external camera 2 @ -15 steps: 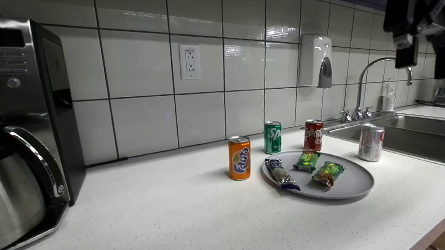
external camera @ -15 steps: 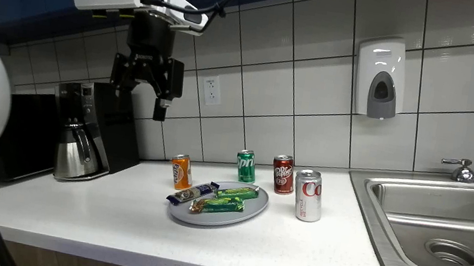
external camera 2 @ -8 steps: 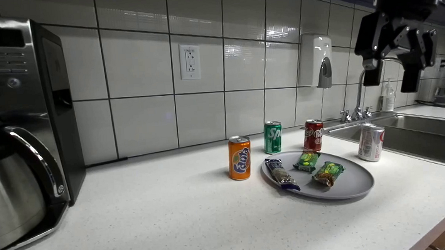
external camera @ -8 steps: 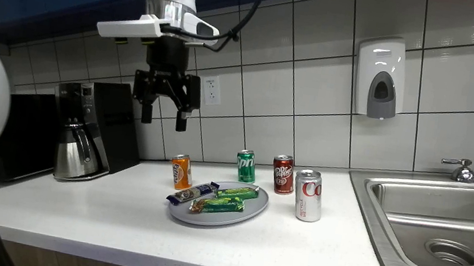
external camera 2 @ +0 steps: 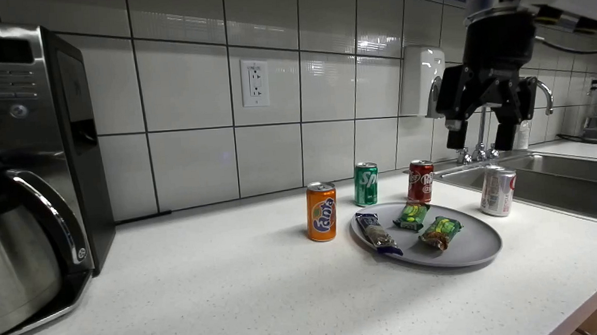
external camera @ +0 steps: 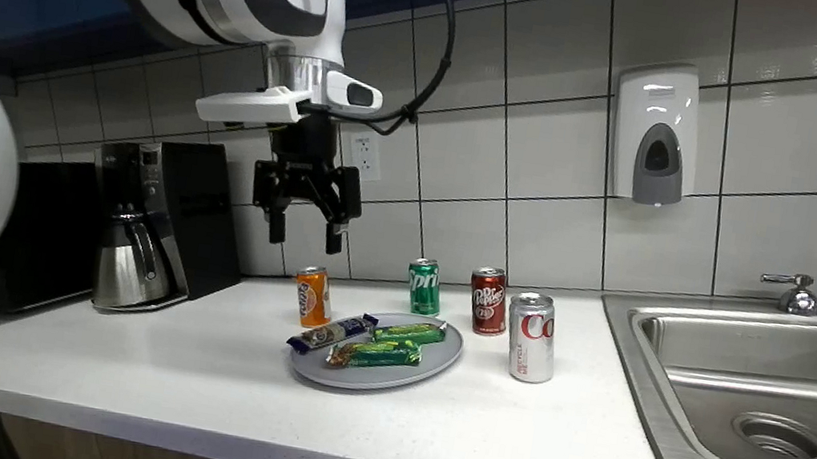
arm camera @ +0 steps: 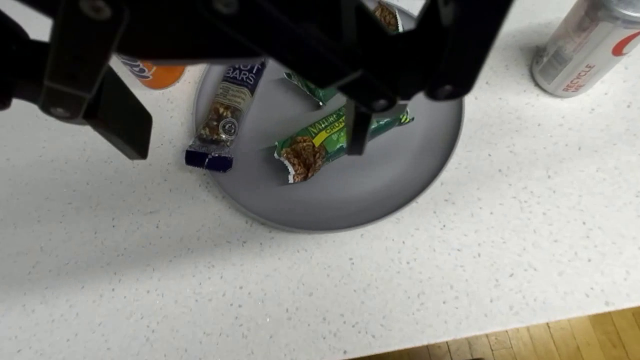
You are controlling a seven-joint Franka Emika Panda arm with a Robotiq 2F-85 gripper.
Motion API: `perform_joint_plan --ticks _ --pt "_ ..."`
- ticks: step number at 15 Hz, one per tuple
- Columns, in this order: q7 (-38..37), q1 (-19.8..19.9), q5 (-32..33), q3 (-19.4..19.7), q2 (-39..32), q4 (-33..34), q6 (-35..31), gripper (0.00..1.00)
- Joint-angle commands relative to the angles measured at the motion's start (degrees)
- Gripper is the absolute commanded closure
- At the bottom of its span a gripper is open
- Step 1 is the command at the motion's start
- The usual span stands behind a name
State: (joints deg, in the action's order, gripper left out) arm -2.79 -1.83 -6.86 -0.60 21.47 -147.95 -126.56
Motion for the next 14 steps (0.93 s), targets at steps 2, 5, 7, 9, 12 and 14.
perform_joint_plan --ticks 2,5,7,9,12,14 --pt "-4.87 0.23 0.9 -2.15 -7.36 3.78 -4.65 0.0" --pt "-7.12 -0.12 0.96 -2.87 -11.85 6.38 -6.8 0.0" --pt "-8.58 -0.42 0.84 -3.16 -14.65 8.41 -7.7 0.0" --pt "-9.95 -0.72 1.1 -3.4 -17.51 10.62 -8.36 0.0" --pt "-11.36 -1.21 0.63 -3.34 -21.75 13.81 -9.38 0.0" --pt "-12.22 -1.56 0.81 -3.2 -24.47 15.79 -10.04 0.0"
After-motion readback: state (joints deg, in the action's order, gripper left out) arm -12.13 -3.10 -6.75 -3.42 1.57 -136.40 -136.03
